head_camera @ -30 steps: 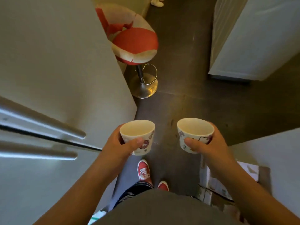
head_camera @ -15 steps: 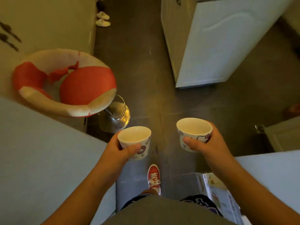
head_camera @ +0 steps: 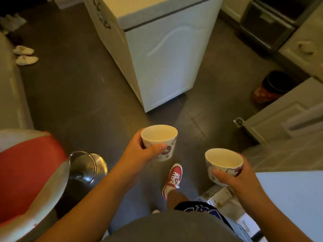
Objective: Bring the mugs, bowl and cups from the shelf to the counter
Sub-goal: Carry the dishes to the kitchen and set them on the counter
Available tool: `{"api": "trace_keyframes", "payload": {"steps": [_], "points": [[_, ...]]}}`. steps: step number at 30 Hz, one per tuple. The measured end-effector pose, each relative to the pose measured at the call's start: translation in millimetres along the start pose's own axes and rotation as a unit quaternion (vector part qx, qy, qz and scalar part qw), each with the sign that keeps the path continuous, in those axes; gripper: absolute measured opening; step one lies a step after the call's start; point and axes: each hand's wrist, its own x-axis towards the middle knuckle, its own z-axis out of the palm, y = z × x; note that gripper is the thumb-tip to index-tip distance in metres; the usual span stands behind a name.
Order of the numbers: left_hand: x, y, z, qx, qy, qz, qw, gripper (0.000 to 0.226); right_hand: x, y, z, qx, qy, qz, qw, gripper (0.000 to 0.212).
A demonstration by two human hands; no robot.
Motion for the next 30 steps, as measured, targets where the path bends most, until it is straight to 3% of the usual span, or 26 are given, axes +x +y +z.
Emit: {"api": "trace_keyframes", "payload": {"steps": [6,11,19,24,30], "points": [[90.1,55.5,30.9,0.049,-0.06,0.005,0.997,0.075,77.4,-33.8,-22.6,0.053,0.02,0.028,0.998,0.079],[146.9,93.9,29.8,0.084,-0.052,-0.007,0.995,0.085,137.6,-86.1,-26.6,0.077,0.032,-0.001,0.997,0.079],[261.6,144.2,12.1,0.091,-0.051,-0.016,0.994,0.075,256.4,-167.3,-12.1,0.076,0.056,-0.022,0.995,0.08],[353.8,186.6,13.5,0.108,-0.096,-0.013,0.989,0.069,328.1,-208.1,-14.0,0.108,0.097,-0.013,0.989,0.069],[443.5,239.8,62.7,0.154,-0.179,0.0,0.972,0.075,366.3,-227.8,-53.2,0.166,0.174,0.022,0.971,0.076]]}}
